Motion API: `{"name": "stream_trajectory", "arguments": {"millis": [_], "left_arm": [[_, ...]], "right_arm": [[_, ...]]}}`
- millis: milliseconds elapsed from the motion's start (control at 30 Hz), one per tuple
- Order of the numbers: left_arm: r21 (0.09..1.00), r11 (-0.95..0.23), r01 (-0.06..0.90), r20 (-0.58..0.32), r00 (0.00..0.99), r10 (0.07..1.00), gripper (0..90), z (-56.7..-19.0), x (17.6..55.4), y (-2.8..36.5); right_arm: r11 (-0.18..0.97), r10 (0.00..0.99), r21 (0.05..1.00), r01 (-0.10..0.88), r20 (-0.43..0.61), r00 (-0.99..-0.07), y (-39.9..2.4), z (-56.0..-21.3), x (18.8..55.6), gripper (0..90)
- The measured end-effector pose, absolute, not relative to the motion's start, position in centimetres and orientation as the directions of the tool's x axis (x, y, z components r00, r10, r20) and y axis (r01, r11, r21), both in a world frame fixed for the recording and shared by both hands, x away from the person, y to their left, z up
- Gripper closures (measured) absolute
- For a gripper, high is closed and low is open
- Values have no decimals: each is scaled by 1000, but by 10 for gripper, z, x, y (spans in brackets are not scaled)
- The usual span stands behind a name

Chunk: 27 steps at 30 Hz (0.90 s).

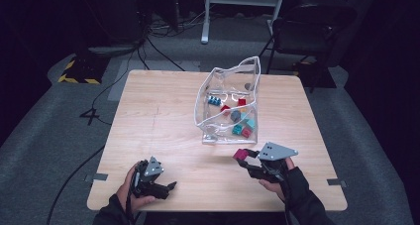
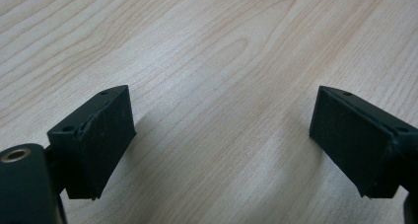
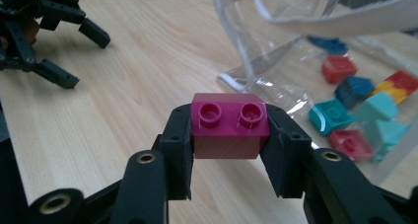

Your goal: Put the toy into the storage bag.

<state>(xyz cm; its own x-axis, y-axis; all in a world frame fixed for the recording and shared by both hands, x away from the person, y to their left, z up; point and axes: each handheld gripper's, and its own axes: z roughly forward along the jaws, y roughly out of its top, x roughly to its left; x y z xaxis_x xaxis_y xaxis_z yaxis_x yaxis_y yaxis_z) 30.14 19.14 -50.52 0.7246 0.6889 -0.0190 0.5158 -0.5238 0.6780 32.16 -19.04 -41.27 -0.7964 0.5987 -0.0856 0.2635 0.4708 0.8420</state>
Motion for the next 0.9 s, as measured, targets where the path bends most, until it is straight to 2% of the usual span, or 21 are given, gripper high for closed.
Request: {"name": "stream_trajectory", "arguments": {"millis": [367,900], "left_arm": [[678,-524,516,-19,725,689,102,-505,301,191],[678,-524,516,-19,725,689,102,-505,301,191]], "right_arm": [[449,620,866,222,-123,-775,-197,-368,334,592],[410,638,889,202,-121,-761,-195,-334,359,592]]}}
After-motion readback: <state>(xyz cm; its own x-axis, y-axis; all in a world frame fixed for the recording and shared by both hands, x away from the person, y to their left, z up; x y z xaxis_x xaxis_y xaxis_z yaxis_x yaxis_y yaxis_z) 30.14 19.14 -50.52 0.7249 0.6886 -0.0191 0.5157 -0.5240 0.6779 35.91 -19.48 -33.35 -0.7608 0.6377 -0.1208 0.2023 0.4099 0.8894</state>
